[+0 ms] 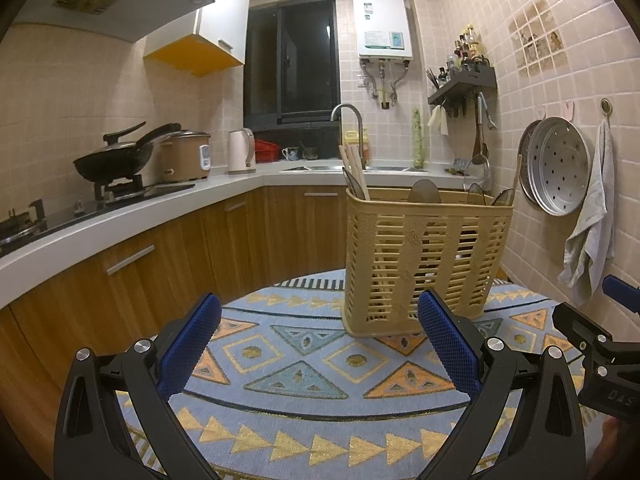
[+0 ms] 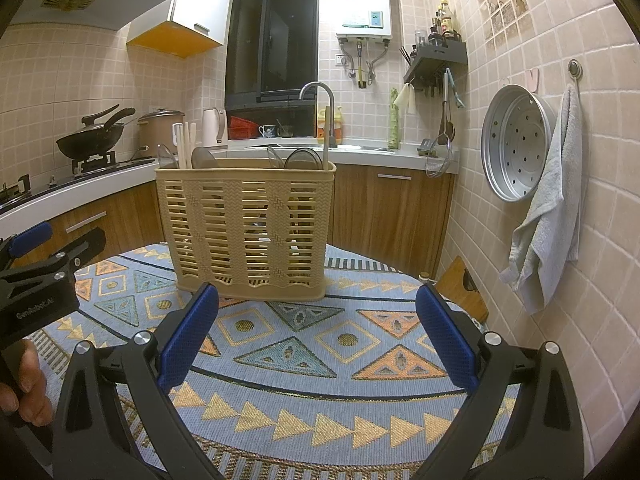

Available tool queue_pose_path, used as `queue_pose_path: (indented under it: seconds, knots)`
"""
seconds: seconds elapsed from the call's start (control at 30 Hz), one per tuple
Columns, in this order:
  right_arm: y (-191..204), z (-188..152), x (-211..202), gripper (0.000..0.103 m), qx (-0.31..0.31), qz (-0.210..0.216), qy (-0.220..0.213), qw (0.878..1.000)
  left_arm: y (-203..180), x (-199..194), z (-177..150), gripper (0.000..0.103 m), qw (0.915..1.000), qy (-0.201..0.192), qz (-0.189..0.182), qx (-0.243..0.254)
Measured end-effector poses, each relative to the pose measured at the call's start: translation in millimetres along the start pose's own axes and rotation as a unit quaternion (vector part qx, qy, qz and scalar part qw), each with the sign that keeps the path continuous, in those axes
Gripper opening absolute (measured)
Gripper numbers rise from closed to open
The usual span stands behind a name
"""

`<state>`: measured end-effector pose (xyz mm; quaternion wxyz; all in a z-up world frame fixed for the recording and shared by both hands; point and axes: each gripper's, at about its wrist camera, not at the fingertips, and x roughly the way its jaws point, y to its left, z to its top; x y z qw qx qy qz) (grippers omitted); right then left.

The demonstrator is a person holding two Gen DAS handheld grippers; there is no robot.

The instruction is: Organize utensils

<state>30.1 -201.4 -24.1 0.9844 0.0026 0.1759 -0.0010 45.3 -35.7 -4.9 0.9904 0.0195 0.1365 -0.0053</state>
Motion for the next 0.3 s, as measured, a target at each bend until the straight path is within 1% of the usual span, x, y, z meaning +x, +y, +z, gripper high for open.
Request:
queue_pose_path:
  seconds: [0.1,0.2,0.3]
  knots:
    - [-0.2,0.0,0.5,0.094,0.001,0.0,-0.001,1.0,0.4,3.2,0.3,0.096,1.0,0.008,-0.003,-0.001]
    - [-1.2,-0.8,0.8,0.094,0.002,-0.001,0.0,1.0,1.5,6.1,-0.2,0.096,0.9997,0.019,-0.014,-0.003]
    - [-2.6,-1.0,0.4,0.094,0.002,-0.001,0.0,1.0,-1.1,5.2,-0.7,0.096,0.9997,0.018,-0.014,0.001]
